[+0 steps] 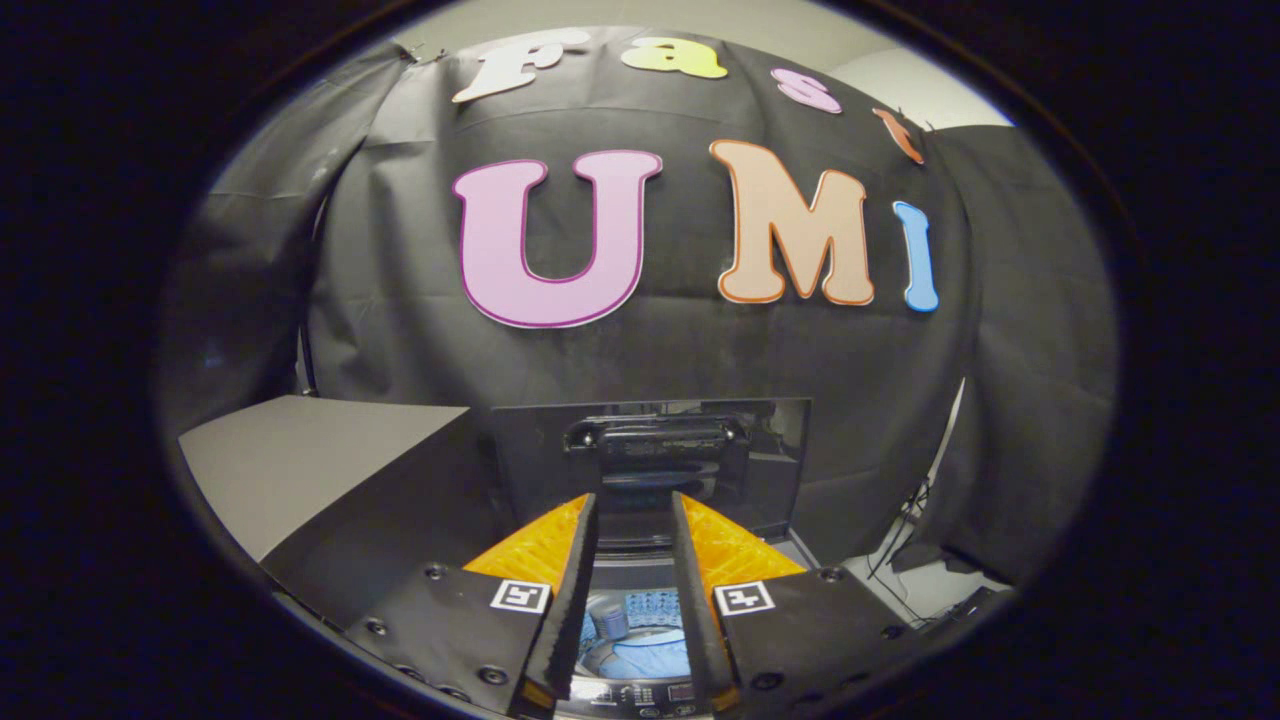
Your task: Put the clothes into the washing machine and then close the washing machine lid.
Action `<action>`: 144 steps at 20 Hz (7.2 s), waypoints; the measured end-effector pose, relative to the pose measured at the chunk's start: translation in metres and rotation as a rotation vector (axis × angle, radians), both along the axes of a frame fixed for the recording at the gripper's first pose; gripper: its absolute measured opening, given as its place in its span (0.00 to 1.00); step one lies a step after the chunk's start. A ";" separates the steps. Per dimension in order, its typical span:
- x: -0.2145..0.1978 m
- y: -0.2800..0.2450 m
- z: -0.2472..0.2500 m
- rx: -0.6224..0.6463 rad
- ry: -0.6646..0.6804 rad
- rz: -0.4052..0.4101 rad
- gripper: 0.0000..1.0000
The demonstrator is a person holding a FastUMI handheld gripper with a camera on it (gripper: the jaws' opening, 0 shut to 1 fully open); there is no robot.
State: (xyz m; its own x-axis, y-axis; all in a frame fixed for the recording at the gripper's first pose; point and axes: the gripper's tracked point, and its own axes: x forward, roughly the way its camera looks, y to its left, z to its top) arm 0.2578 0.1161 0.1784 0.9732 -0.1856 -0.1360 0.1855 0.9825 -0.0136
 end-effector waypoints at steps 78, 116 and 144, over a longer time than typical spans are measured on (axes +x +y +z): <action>0.213 0.018 0.010 -0.033 0.006 0.034 0.97; -0.006 -0.018 -0.057 -0.059 -0.025 0.175 0.98; -0.184 -0.118 -0.187 0.024 -0.123 0.213 0.98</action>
